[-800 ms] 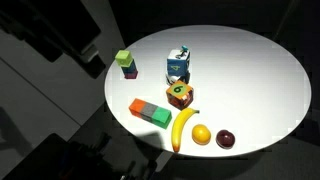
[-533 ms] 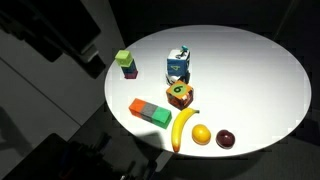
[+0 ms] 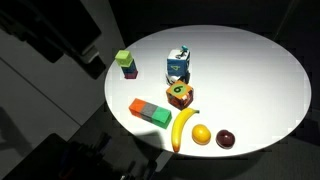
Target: Put the orange block on the toy foam
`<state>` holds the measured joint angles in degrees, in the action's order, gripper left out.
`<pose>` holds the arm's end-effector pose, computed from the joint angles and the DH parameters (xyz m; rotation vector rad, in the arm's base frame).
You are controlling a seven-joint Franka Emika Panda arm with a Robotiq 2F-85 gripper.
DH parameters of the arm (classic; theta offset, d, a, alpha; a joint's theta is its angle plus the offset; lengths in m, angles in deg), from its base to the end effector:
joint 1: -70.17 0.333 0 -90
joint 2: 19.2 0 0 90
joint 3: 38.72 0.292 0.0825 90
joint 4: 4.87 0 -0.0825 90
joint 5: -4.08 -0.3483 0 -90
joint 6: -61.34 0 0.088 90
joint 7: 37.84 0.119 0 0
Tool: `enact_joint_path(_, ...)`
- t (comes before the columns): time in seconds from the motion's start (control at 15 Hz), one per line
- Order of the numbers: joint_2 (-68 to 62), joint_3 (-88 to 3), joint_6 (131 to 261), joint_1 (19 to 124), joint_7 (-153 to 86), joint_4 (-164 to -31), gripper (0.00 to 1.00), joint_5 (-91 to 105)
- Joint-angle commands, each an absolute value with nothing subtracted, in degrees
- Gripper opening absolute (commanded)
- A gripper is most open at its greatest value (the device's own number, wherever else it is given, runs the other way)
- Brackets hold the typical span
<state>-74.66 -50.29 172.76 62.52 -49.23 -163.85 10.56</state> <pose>0.2535 -0.0947 0.4543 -3.1062 0.0412 -0.2180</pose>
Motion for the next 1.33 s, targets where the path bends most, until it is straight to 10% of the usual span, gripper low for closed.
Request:
enact_joint_path(0.0, -71.91, -48.71, 174.28, 62.76, -47.24, -163.42, 1.00, 10.58)
enact_joint_path(1.27, -48.79, -42.96, 179.07, 62.83, -37.18, -159.15, 1.00, 10.07)
